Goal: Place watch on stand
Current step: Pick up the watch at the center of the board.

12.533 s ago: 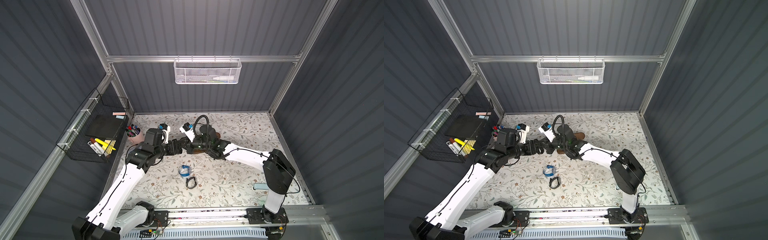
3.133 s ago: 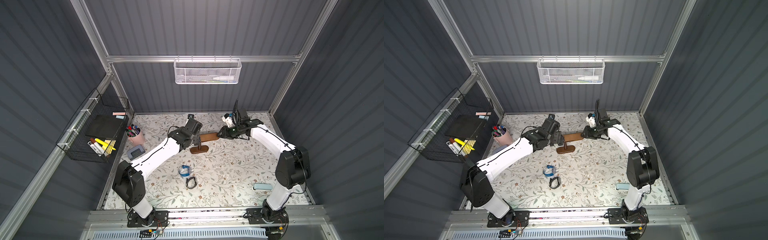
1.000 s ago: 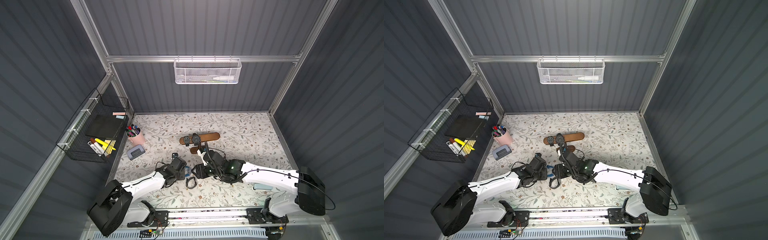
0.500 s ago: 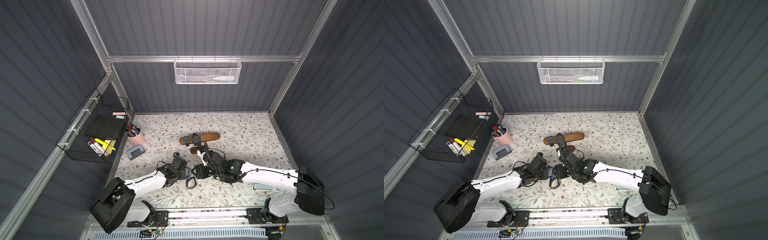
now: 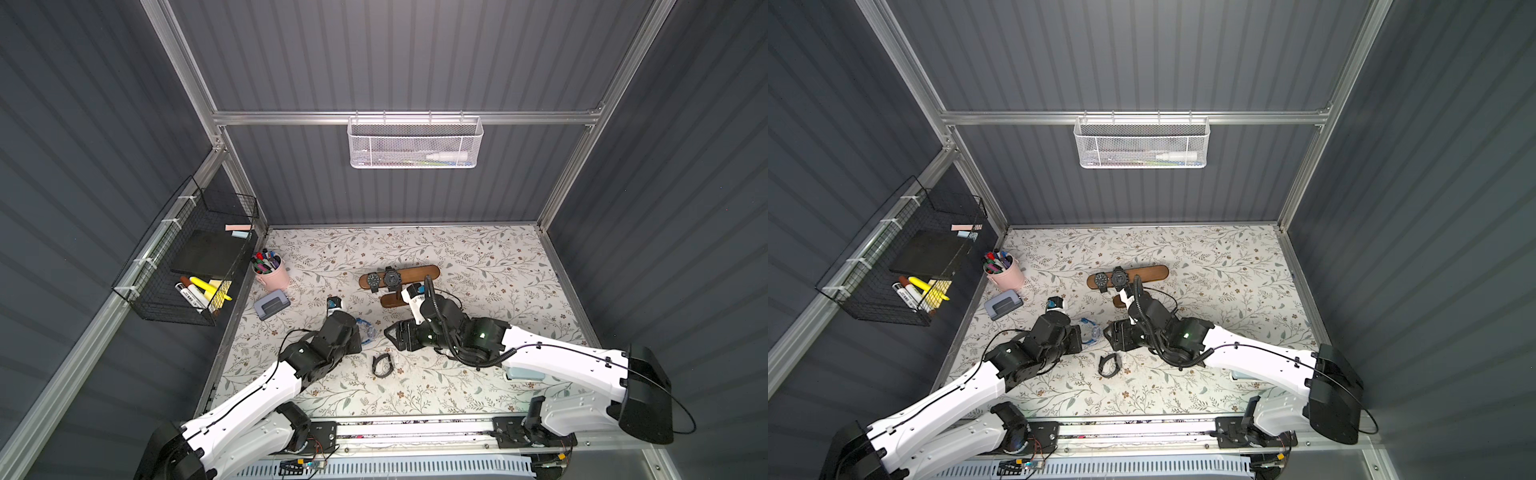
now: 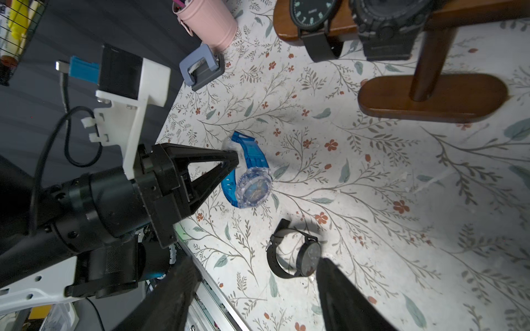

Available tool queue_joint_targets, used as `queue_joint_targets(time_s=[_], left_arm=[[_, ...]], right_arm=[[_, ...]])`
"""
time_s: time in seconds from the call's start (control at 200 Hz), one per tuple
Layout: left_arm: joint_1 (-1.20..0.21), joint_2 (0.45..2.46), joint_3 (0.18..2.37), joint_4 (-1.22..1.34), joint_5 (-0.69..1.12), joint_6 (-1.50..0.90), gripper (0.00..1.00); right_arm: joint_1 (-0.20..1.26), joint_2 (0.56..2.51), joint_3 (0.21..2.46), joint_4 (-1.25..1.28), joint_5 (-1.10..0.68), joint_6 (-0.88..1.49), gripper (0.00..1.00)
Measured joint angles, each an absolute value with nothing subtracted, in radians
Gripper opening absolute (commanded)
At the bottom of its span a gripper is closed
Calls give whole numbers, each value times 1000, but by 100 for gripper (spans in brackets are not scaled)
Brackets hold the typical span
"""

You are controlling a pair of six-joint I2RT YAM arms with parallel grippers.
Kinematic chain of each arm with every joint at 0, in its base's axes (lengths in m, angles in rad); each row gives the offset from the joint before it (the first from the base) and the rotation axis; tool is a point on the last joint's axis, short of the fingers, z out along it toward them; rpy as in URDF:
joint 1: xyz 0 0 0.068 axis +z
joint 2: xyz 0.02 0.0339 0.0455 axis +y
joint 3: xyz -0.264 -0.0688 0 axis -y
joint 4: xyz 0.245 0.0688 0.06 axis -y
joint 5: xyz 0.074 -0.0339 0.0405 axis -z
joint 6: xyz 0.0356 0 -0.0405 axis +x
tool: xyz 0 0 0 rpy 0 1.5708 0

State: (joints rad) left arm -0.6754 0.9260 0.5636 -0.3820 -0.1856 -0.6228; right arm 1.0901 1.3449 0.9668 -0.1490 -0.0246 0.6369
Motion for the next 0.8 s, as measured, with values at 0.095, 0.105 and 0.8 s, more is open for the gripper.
queue_joint_targets(time_s=[0.095, 0.105, 0.8], left_arm=[[-675, 908, 578, -389, -155, -634, 0], [-675, 905, 579, -389, -151, -637, 0], [-675, 815, 606, -398, -28, -694, 0]], right_arm=[[1090, 1374, 967, -109, -30, 637, 71], [1090, 1379, 967, -103, -31, 638, 71], [1090, 1478, 974, 29, -67, 628, 62]])
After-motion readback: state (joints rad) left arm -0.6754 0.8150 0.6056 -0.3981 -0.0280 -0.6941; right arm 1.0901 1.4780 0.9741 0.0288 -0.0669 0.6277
